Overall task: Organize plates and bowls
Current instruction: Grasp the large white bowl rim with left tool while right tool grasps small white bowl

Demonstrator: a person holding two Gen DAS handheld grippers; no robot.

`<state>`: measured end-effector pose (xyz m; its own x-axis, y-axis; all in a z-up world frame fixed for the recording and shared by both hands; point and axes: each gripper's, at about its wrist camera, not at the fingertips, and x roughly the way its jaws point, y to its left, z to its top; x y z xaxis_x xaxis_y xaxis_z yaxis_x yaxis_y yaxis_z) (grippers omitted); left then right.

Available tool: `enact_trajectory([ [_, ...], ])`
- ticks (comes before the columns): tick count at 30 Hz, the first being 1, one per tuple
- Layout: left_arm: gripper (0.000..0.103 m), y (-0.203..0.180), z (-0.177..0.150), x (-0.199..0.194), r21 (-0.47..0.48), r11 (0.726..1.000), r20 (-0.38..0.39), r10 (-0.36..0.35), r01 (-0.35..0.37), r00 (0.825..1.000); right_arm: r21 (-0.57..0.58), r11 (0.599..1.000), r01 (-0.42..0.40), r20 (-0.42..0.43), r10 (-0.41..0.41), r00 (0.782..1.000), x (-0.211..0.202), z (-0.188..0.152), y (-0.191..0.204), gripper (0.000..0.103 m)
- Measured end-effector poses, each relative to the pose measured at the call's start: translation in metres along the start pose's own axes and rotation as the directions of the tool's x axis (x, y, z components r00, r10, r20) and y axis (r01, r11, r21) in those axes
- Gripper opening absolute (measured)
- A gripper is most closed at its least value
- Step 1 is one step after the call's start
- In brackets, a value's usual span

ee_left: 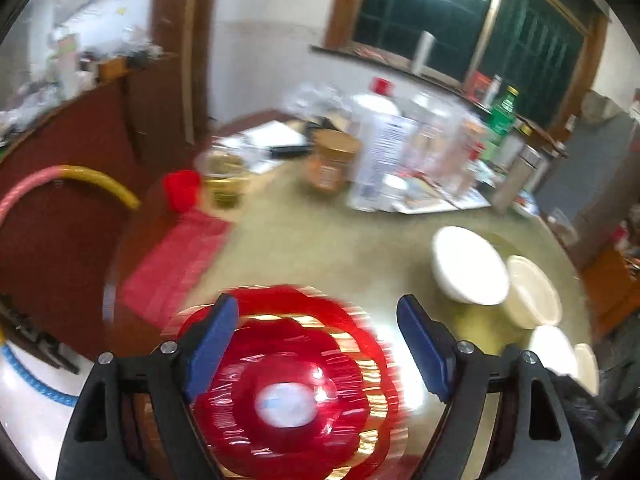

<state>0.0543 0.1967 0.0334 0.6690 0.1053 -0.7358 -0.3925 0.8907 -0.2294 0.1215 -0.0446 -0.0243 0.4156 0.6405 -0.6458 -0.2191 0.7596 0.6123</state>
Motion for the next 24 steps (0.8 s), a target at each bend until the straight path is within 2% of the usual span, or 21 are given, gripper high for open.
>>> enact_trajectory([
  [2,0.082,-0.029,0.009,0.017,0.021,0.998,-0.045,-0.055,0.056,0.998,0.113,0.993,-0.014,0.011,0.013,1.0,-0.001,0.011,-0.024,0.052],
  [8,0.082,-0.086,0.02,0.072,0.043,0.998,-0.125,-0.034,0.039,0.992,0.279,0.959,-0.055,0.051,0.043,0.998,0.004,0.041,-0.056,0.052],
  [12,0.082,-0.099,0.025,0.105,0.006,1.0,-0.148,0.021,-0.021,0.989,0.298,0.954,-0.021,0.07,0.0,0.998,0.016,0.06,-0.06,0.052],
  [18,0.081,-0.112,0.025,0.136,-0.016,0.998,-0.18,0.06,-0.064,0.982,0.313,0.95,0.017,0.05,-0.035,0.998,0.037,0.082,-0.068,0.052],
  [24,0.08,-0.115,0.021,0.164,-0.042,0.995,-0.227,0.078,-0.09,0.971,0.308,0.949,0.067,0.034,-0.081,0.996,0.05,0.088,-0.071,0.052],
])
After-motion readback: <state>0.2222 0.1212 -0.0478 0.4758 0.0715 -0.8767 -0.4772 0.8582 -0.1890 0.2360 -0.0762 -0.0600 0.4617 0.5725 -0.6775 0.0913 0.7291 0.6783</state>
